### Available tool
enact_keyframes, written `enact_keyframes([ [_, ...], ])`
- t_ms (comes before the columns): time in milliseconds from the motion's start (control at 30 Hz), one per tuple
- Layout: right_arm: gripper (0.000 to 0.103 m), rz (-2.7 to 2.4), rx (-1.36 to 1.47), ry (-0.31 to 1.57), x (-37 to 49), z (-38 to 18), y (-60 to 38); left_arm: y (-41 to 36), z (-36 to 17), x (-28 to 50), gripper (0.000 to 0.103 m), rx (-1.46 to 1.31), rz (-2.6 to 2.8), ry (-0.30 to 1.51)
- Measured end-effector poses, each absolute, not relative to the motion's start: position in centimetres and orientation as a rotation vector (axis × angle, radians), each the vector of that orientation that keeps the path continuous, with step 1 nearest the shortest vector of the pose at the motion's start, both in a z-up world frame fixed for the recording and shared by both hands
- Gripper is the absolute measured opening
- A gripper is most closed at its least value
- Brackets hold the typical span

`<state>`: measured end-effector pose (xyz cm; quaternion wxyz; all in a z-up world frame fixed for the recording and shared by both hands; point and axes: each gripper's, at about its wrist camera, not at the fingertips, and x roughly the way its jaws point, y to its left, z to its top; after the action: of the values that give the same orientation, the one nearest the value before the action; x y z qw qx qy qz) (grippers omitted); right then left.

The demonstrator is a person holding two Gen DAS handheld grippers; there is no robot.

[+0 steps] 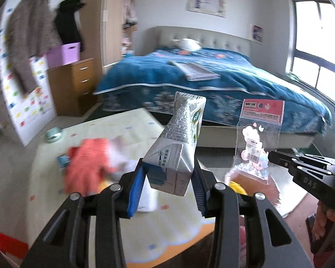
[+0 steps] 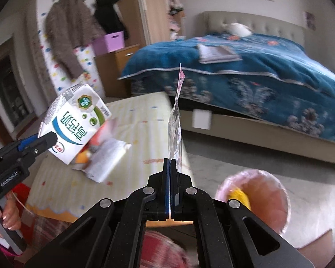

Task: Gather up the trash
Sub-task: 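Grasp the white milk carton with the left gripper while the right holds the package, then carry carton and package over the pink wastebasket and open both grippers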

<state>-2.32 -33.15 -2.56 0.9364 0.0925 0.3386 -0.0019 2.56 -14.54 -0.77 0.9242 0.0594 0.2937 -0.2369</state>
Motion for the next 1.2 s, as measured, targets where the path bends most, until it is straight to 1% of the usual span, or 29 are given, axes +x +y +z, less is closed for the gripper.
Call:
enact_keyframes([
  [433,0.0,-0.23,0.299,0.729,-7.1,-5.9,-43.7,-27.4,-4.4,1.9,0.038,0.245,-0.72,0.665],
  [667,0.0,-0.274,0.329,0.766,-7.2,-8.0,-47.1,-33.1,-7.3,3.3,0.038,0.257,-0.786,0.718],
  [900,0.0,-0.309,0.37,0.822,-5.8,-10.8,-49.6,-36.7,-9.9,4.5,0.039,0.278,-0.82,0.769],
  [967,0.005,-0.314,0.376,0.847,-5.3,-11.8,-50.1,-37.3,-10.4,4.9,0.041,0.281,-0.819,0.784],
  [1000,0.006,-0.319,0.378,0.865,-5.0,-12.2,-50.3,-37.4,-10.6,5.2,0.053,0.279,-0.816,0.796],
  [1033,0.014,-0.326,0.387,0.877,-4.9,-12.6,-50.6,-37.3,-10.6,5.3,0.058,0.273,-0.81,0.799],
  [1067,0.02,-0.333,0.395,0.876,-5.0,-12.7,-50.7,-37.0,-10.5,5.4,0.058,0.273,-0.802,0.791],
  [1200,0.022,-0.346,0.404,0.864,-5.4,-12.4,-50.7,-34.8,-9.7,5.5,0.06,0.276,-0.767,0.778],
])
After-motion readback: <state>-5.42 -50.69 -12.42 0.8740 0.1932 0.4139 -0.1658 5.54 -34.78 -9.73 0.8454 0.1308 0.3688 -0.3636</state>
